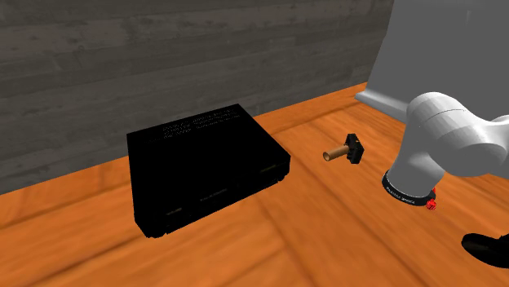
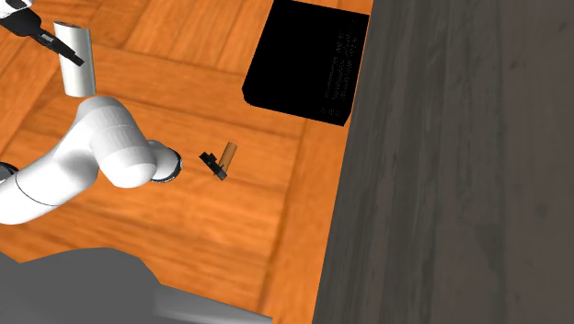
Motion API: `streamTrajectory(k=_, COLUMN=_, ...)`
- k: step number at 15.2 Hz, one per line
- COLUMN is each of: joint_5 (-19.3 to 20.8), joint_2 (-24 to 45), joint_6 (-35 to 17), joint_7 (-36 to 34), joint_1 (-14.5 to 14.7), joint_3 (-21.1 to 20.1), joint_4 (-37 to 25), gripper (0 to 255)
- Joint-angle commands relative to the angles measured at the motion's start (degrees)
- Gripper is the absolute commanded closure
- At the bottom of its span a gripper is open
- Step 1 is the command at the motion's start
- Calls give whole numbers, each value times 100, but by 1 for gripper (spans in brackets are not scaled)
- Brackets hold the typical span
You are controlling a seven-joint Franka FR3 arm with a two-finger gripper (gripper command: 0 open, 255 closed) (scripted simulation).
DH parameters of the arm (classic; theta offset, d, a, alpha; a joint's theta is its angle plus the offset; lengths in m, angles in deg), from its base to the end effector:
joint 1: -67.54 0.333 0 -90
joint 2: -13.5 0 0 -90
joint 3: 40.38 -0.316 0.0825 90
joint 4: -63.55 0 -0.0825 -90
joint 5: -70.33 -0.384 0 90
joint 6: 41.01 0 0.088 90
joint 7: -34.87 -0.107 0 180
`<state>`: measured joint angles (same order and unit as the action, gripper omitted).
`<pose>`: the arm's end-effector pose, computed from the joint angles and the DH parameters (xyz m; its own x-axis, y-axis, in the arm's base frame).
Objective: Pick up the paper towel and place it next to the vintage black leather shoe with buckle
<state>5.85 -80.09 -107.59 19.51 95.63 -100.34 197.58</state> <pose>-0.2340 0.3393 0.4282 0.5992 0.7999 0.0340 0.7949 -0.5994 0.0938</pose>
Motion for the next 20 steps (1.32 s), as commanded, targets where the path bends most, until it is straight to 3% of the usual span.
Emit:
streamTrajectory(k=1, joint_5=-120, joint_2=-75, joint_6=-53, joint_7=-22, joint_1=52, joint_3=-120, joint_4=86, gripper=255)
streamTrajectory(k=17, joint_5=-1118, joint_2=-574, joint_6=-507, joint_7=-184, joint_1=523, joint_3=-1197, joint_4=723, gripper=255)
streamTrajectory(k=20, joint_5=-1113, joint_2=-564, joint_6=-516, joint_7=-186, joint_1=526, joint_3=-1199, joint_4=724, gripper=255)
